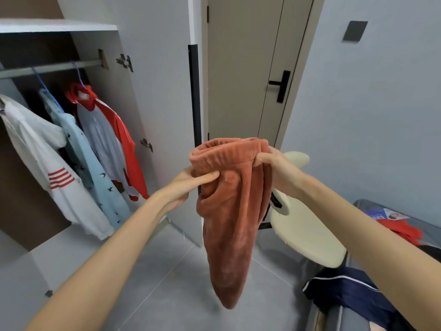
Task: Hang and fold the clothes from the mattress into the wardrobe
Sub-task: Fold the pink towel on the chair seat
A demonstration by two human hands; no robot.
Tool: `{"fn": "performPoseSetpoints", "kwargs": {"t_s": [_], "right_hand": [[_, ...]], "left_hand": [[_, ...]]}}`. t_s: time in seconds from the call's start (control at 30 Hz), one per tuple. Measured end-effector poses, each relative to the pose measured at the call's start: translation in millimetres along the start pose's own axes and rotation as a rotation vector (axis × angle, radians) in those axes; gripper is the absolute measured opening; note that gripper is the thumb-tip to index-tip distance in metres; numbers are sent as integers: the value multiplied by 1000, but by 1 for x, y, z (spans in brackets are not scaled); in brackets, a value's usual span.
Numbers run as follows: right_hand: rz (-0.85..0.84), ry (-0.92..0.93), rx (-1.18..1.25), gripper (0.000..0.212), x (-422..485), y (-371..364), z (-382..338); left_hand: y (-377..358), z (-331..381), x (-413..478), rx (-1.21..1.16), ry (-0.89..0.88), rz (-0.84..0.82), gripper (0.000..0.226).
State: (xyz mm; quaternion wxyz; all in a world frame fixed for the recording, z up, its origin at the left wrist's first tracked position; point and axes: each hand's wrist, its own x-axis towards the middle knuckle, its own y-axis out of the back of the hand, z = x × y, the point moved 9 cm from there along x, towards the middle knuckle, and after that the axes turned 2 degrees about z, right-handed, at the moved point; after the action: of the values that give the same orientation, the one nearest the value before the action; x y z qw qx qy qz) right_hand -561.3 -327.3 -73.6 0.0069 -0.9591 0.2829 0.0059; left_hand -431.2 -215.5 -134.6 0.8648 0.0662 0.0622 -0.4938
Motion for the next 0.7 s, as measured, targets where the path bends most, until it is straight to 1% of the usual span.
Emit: {"fn": "performPoseSetpoints", "kwargs": {"t_s": [0.03,0.07,0.13,0.17,0.2,0.23,0.27,0.3,0.37,0.43,0.53,0.6,0.7], "right_hand": [[20,-27,-17,48,-1,7,3],[62,-31,-88,47,-3,16,5],[164,-37,-251,48,-15,38,8],[167,-50,-263,48,-24,43,11],[115,-45,-254,44,-32,42,13],[42,-23,-253,40,-40,38,14],[12,-14,-260,39,-48,37,17],[29,-2,-275,38,-53,43,21],[153,26,-304,38,-62,64,23],[276,21,-345,39,-69,93,23],[362,-27,-394,39,-81,129,23],[370,-75,-389,39,-85,147,28],[378,-131,-405,37,-88,175,40]], "left_hand": [[-2,3,1,2,-24,18,61],[-4,9,2,10,-51,47,55],[-9,17,5,78,-109,118,48],[-16,22,5,138,-141,133,45],[-26,26,4,191,-170,125,45],[-38,28,5,214,-184,98,45],[-50,27,7,217,-186,54,45],[-63,28,7,202,-188,1,44],[-83,34,8,221,-221,-101,42],[-97,42,14,313,-294,-158,46],[-118,48,26,433,-373,-235,51],[-132,39,40,454,-318,-303,54],[-157,24,62,493,-237,-358,45]]}}
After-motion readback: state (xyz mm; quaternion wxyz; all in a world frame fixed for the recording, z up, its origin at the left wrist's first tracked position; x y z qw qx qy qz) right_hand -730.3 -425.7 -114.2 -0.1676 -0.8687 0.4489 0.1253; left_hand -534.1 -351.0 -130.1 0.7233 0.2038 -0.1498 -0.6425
